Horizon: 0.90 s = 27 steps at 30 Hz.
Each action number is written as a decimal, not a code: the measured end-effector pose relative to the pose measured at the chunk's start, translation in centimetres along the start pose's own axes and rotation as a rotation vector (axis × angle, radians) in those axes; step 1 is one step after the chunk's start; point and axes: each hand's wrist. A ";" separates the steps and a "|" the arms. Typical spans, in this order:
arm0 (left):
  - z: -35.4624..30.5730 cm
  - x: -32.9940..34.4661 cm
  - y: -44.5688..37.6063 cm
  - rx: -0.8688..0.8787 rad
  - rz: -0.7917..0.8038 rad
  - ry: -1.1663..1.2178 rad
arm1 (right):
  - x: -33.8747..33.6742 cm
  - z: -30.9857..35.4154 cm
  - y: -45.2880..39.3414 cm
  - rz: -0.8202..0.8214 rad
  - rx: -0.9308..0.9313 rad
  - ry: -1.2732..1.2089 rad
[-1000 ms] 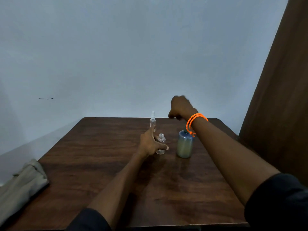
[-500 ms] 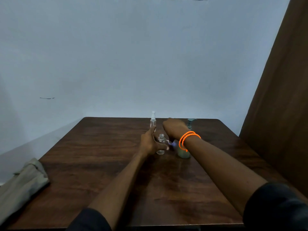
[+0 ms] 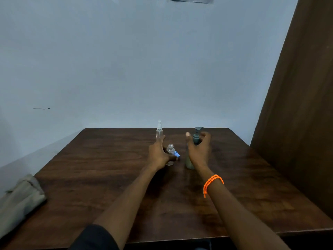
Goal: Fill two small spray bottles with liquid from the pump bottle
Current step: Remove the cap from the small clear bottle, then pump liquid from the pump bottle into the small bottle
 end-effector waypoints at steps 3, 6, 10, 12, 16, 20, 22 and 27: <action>-0.5 -0.1 -0.1 0.034 -0.052 -0.022 | 0.3 -0.3 -0.9 0.013 0.013 -0.057; -0.5 -0.2 -0.7 0.057 -0.056 -0.014 | -0.2 -0.1 -1.3 0.121 -0.024 -0.154; -0.6 -0.2 -1.1 0.087 -0.054 -0.019 | -0.9 0.5 -2.7 0.450 -0.016 -0.212; -0.9 0.0 -1.3 0.097 -0.071 -0.023 | -1.8 1.3 -3.4 0.574 0.056 -0.206; -1.6 0.4 -1.9 0.125 -0.078 -0.020 | -1.5 2.2 -3.3 0.449 0.147 -0.212; -2.3 1.2 -2.2 0.143 -0.137 0.016 | 0.5 1.9 -1.9 0.237 0.205 -0.294; -2.8 1.3 -2.1 0.174 -0.156 0.039 | 0.8 1.5 -1.7 0.187 0.182 -0.263; -2.9 0.9 -1.5 0.268 -0.157 0.109 | 0.7 1.3 -3.4 0.270 0.013 -0.159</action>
Point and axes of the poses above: each hand's wrist, its own y-axis away from the middle knuckle, its own x-axis out of the palm, z = x × y, and after that the axes turned 13 degrees about x, right-handed
